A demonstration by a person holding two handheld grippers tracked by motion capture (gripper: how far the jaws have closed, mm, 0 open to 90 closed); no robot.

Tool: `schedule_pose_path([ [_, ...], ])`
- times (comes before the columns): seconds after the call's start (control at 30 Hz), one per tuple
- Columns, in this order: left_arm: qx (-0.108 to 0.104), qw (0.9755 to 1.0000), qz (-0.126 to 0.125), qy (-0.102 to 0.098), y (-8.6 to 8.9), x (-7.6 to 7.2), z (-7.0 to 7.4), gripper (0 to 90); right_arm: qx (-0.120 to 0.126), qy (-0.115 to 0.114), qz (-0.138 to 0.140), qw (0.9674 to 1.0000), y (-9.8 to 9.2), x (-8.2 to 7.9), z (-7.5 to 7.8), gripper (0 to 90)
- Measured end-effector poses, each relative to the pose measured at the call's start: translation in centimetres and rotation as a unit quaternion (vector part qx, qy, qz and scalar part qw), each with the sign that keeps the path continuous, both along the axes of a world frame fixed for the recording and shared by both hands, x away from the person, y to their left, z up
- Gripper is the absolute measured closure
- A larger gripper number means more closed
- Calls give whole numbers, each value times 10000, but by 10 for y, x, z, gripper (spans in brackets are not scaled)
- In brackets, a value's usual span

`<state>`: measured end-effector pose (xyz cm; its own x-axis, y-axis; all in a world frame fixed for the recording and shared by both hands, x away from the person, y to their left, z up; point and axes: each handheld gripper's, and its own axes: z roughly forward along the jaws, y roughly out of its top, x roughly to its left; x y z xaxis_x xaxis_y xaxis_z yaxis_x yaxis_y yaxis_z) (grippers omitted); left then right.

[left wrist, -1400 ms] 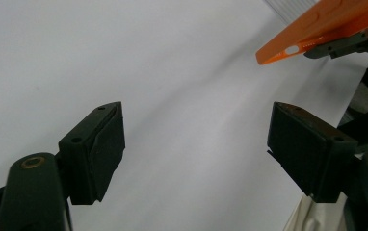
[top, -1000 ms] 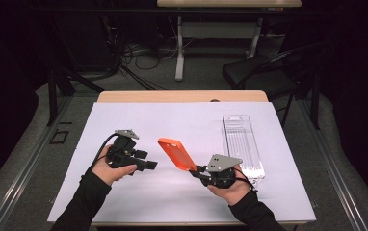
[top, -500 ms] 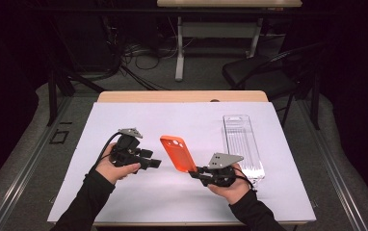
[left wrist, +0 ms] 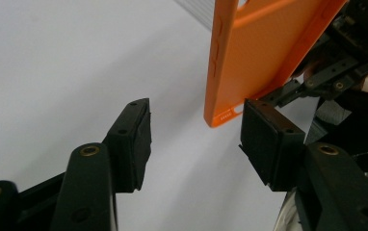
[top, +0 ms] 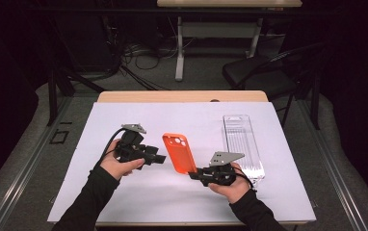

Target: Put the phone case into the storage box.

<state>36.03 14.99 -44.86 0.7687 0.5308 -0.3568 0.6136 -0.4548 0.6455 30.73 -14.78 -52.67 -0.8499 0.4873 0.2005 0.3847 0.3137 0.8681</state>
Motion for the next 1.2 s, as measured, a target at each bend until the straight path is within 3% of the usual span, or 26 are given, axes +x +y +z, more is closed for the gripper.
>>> schedule_pose_path([
  [0.13, -12, 10000, 7, -91, -3, 3, 1, 451, 27, 74, 24, 10000, 0, 0, -1, 801],
  [0.4, -248, 9996, 43, -148, -2, 7, 3, 465, 30, 142, 45, 9999, 1, 0, -2, 801],
  [0.8, -527, 9985, -12, -114, -3, 11, 6, 582, 45, 181, 88, 9998, 2, 1, -3, 801],
  [1.2, -630, 9979, -45, -166, -5, 12, 8, 671, 29, 209, 93, 9997, 2, 1, -3, 801],
])
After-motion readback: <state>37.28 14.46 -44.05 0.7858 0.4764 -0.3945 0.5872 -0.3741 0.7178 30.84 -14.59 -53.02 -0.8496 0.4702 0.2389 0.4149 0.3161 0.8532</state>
